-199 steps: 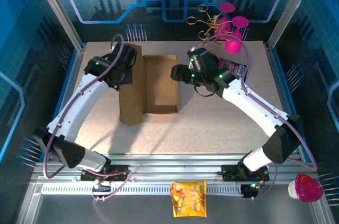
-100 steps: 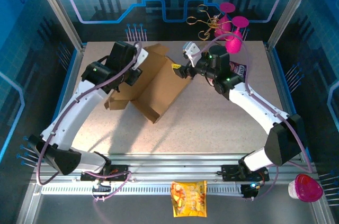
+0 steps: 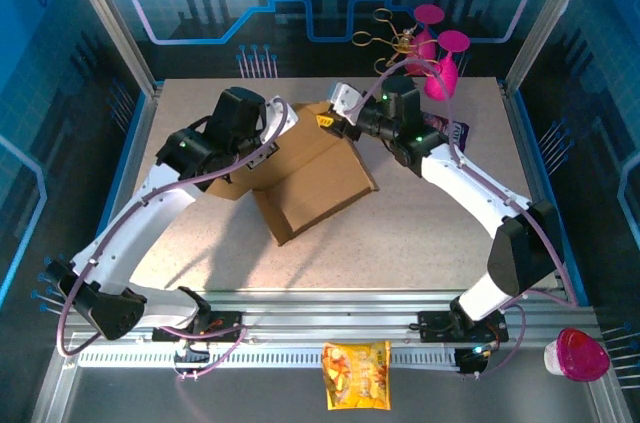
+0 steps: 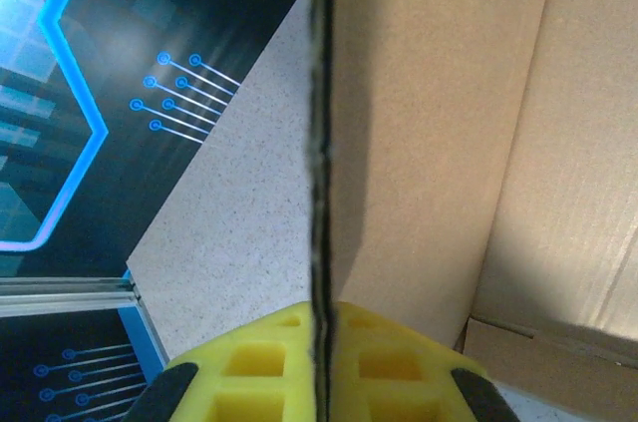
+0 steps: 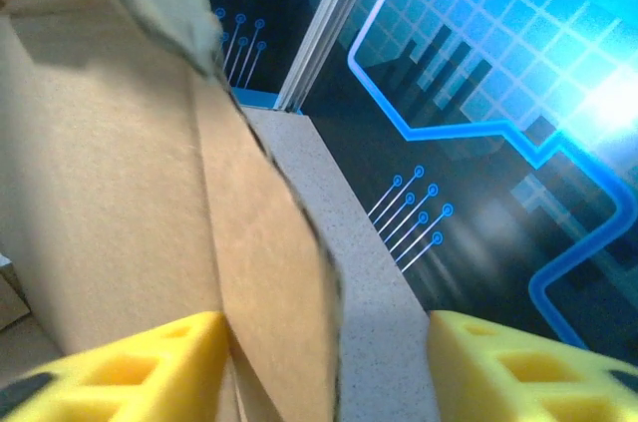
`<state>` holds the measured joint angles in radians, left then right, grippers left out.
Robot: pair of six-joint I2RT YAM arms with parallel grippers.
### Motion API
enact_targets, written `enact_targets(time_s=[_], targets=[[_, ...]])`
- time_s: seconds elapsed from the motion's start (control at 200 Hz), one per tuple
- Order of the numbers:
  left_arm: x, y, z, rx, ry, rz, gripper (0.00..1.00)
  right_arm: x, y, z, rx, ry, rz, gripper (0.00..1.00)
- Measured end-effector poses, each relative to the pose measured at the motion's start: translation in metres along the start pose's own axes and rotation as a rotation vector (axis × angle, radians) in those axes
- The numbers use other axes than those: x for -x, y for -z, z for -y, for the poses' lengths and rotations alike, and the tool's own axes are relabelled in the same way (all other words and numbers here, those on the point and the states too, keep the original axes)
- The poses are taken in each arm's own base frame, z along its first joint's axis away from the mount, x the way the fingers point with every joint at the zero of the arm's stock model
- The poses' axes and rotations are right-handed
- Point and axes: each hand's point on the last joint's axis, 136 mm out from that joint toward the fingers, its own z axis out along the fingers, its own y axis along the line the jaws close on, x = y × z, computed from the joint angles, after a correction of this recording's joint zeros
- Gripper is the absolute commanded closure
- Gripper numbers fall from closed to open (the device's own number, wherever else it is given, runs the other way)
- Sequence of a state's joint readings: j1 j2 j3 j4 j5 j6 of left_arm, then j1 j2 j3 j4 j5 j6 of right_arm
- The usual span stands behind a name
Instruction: Fold the paper box
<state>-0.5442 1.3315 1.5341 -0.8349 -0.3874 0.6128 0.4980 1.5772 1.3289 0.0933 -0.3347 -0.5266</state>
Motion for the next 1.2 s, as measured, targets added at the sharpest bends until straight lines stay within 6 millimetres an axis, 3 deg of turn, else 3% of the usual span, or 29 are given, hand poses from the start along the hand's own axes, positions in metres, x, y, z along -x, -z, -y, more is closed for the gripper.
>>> enact_targets(time_s=[0.075, 0.185, 0.215, 0.26, 0.32, 0.365, 0.415, 0.495, 0.555, 0.66, 0.725, 0.841, 1.021, 1.121, 1.201], targets=[[0.001, -0.003, 0.001, -0.002, -0.002, -0.002, 1.0, 0.002, -0.001, -0.003, 0.005, 0.013, 0.001, 0.69], [0.002, -0.009, 0.003, -0.006, -0.003, -0.006, 1.0, 0.0, -0.003, -0.008, 0.016, 0.007, -0.015, 1.0], [0.004, -0.01, 0.003, -0.004, 0.001, -0.004, 0.89, 0.0, -0.004, -0.01, 0.018, 0.006, -0.019, 1.0], [0.003, -0.011, 0.003, -0.002, 0.007, -0.007, 0.61, -0.001, -0.004, -0.01, 0.017, -0.004, -0.025, 1.0], [0.004, -0.011, 0.001, 0.004, 0.036, -0.004, 0.38, -0.002, -0.005, -0.009, 0.008, -0.019, -0.031, 1.0], [0.007, -0.009, -0.002, 0.019, 0.073, 0.001, 0.23, -0.002, -0.005, -0.007, 0.001, -0.03, -0.029, 1.0], [0.009, -0.007, -0.01, 0.05, 0.148, 0.011, 0.17, -0.002, -0.005, -0.006, -0.009, -0.05, -0.022, 1.0], [0.006, -0.002, -0.026, 0.089, 0.311, 0.03, 0.16, -0.009, -0.006, -0.007, -0.025, -0.096, -0.01, 1.0], [-0.006, 0.004, -0.046, 0.114, 0.474, 0.035, 0.16, -0.023, -0.005, -0.009, -0.031, -0.149, -0.014, 1.0], [-0.052, 0.017, -0.08, 0.175, 0.757, 0.033, 0.16, -0.051, -0.001, -0.01, -0.032, -0.241, -0.041, 1.0], [-0.085, 0.024, -0.087, 0.201, 0.887, 0.016, 0.19, -0.067, 0.005, -0.006, -0.036, -0.297, -0.055, 1.0], [-0.122, 0.019, -0.07, 0.162, 1.002, -0.019, 0.29, -0.085, 0.02, 0.006, -0.05, -0.371, -0.062, 1.0], [-0.167, -0.026, -0.021, 0.041, 1.045, -0.097, 0.33, -0.09, 0.039, 0.016, -0.047, -0.401, -0.053, 1.0], [-0.181, -0.045, -0.009, 0.003, 1.069, -0.106, 0.34, -0.092, 0.045, 0.015, -0.034, -0.412, -0.053, 1.0], [-0.18, -0.057, -0.01, -0.015, 1.077, -0.075, 0.33, -0.098, 0.049, 0.013, -0.023, -0.428, -0.063, 1.0]])
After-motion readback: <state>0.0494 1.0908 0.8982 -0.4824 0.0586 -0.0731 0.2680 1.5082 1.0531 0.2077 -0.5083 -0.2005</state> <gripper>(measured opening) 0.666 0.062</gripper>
